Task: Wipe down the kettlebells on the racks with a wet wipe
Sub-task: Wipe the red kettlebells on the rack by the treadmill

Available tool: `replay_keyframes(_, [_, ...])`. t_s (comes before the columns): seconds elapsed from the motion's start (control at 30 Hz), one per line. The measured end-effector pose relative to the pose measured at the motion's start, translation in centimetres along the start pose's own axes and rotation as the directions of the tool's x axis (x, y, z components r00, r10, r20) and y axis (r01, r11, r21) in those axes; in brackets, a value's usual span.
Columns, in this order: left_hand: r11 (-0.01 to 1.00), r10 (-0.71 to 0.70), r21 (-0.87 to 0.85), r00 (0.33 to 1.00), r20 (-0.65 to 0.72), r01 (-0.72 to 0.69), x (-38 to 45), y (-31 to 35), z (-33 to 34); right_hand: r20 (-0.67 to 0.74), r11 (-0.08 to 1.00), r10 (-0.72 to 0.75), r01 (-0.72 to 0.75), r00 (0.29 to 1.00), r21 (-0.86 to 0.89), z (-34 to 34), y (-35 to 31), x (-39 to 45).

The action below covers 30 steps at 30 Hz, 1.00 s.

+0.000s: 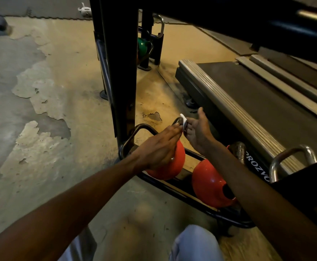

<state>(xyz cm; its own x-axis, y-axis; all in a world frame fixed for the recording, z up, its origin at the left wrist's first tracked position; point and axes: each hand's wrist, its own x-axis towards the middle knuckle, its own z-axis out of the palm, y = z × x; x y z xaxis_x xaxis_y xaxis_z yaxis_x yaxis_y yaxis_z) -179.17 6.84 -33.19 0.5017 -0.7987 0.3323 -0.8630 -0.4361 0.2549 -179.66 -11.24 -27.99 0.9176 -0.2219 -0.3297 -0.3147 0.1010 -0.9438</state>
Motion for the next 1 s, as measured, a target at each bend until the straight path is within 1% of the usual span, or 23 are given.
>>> replay_keyframes(0.13, [0.997, -0.047, -0.057, 0.999, 0.016, 0.048, 0.8, 0.0, 0.1, 0.012, 0.992, 0.08, -0.081, 0.997, 0.098, 0.4, -0.7, 0.4])
replay_keyframes(0.2, [0.996, -0.06, -0.071, 0.998, 0.022, 0.062, 0.7, 0.2, 0.3, -0.026, 0.994, 0.095, -0.094, 0.995, 0.05, 1.0, -1.3, 0.6])
replay_keyframes(0.27, [0.995, -0.057, -0.086, 0.998, 0.025, 0.059, 0.7, 0.4, 0.2, -0.007, 0.995, 0.1, -0.1, 0.995, -0.005, 1.3, -1.2, 0.6])
replay_keyframes(0.33, [0.993, -0.074, -0.088, 0.997, 0.027, 0.076, 0.7, 0.5, 0.0, 0.015, 0.993, 0.117, -0.116, 0.993, -0.014, 1.6, -0.7, 0.6])
replay_keyframes(0.47, [0.99, -0.103, -0.097, 0.995, -0.001, 0.103, 0.5, 0.6, 0.3, 0.095, 0.986, 0.096, -0.108, 0.991, 0.125, 1.0, -0.9, 0.0])
replay_keyframes(0.6, [0.986, -0.118, -0.12, 0.993, 0.007, 0.118, 0.5, 0.4, 0.3, 0.073, 0.95, 0.162, -0.175, 0.984, 0.259, 2.2, -2.0, 0.2])
replay_keyframes(0.67, [0.986, -0.099, -0.138, 0.995, 0.0, 0.099, 0.5, 0.4, 0.3, 0.124, 0.931, 0.185, -0.214, 0.975, 0.295, 1.9, -2.0, -0.5])
replay_keyframes(0.77, [0.98, -0.12, -0.158, 0.992, 0.025, 0.123, 0.5, 0.5, 0.3, 0.243, 0.863, 0.27, -0.346, 0.932, 0.369, 0.4, -2.4, -1.3])
replay_keyframes(0.8, [0.975, -0.136, -0.17, 0.99, 0.037, 0.14, 0.5, 0.6, 0.2, 0.25, 0.835, 0.292, -0.373, 0.923, 0.404, -0.1, -2.6, -1.3])
replay_keyframes(0.9, [0.968, -0.146, -0.193, 0.985, 0.095, 0.162, 0.2, 0.5, -0.3, 0.248, 0.771, 0.301, -0.388, 0.921, 0.505, -0.3, -2.0, -1.4])
replay_keyframes(0.97, [0.97, -0.123, -0.191, 0.982, 0.143, 0.149, -0.1, 0.1, -1.0, 0.333, 0.772, 0.301, -0.433, 0.894, 0.466, -0.2, -0.7, -2.2])
replay_keyframes(1.0, [0.974, -0.108, -0.178, 0.98, 0.166, 0.138, -0.2, -0.2, -1.5, 0.385, 0.774, 0.314, -0.468, 0.868, 0.425, -0.3, -0.1, -2.6])
